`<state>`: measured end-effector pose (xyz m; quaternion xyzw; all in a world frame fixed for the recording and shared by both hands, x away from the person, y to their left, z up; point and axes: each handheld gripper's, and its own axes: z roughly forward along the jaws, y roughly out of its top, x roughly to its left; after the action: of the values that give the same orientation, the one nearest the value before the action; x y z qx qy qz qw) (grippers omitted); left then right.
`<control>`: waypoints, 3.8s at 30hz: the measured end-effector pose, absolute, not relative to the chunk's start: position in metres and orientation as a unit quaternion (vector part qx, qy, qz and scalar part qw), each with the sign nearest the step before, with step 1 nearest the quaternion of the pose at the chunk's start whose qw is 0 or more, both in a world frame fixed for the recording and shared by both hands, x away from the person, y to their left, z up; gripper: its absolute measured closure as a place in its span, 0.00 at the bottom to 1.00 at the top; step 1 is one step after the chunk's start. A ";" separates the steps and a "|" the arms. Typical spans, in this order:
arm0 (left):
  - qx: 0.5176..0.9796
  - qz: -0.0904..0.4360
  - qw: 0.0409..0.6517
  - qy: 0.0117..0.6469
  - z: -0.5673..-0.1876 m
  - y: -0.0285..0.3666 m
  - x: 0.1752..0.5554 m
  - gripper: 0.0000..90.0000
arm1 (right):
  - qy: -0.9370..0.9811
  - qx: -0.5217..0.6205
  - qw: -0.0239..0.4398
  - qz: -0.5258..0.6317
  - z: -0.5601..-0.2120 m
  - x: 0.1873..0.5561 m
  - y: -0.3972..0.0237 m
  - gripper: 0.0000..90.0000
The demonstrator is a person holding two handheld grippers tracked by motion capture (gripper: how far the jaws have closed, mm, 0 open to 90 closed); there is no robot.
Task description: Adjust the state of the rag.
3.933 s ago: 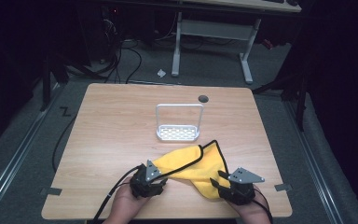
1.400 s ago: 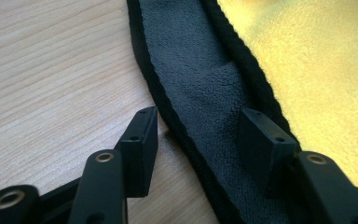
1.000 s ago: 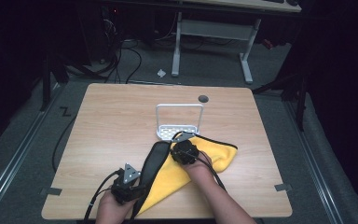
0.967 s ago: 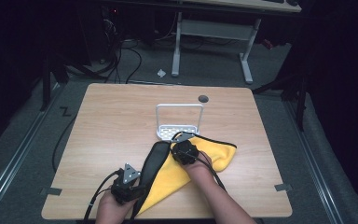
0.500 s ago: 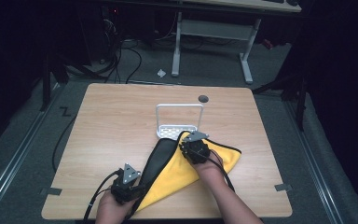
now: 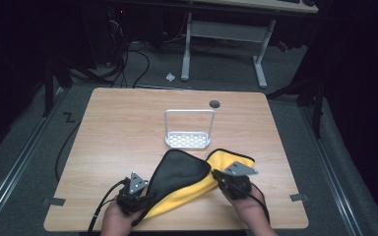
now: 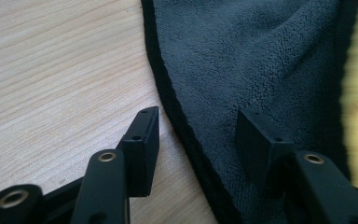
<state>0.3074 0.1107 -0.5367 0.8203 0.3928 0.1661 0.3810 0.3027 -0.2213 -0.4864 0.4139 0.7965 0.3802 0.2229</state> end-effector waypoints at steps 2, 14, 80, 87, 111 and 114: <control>0.820 0.167 0.380 0.394 -0.537 0.111 0.308 0.56 | 0.790 0.434 0.214 0.377 -0.494 0.273 -0.244 0.95; 0.825 0.157 0.365 0.402 -0.532 0.112 0.315 0.57 | 0.758 0.491 0.223 0.366 -0.504 0.253 -0.300 0.80; 0.811 0.184 0.355 0.427 -0.531 0.094 0.380 0.62 | 0.729 0.533 0.280 0.327 -0.503 0.243 -0.350 0.69; 0.819 0.159 0.388 0.393 -0.521 0.090 0.336 0.58 | 0.744 0.503 0.282 0.338 -0.493 0.279 -0.328 0.77; 0.831 0.134 0.366 0.396 -0.529 0.128 0.315 0.58 | 0.778 0.483 0.238 0.323 -0.512 0.310 -0.296 0.82; 0.820 0.142 0.377 0.406 -0.525 0.130 0.331 0.57 | 0.771 0.494 0.244 0.319 -0.510 0.343 -0.292 0.81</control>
<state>0.3307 0.1302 -0.5250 0.8205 0.4055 0.1422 0.3770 0.3430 -0.2923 -0.5104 0.4944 0.7708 0.3191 0.2443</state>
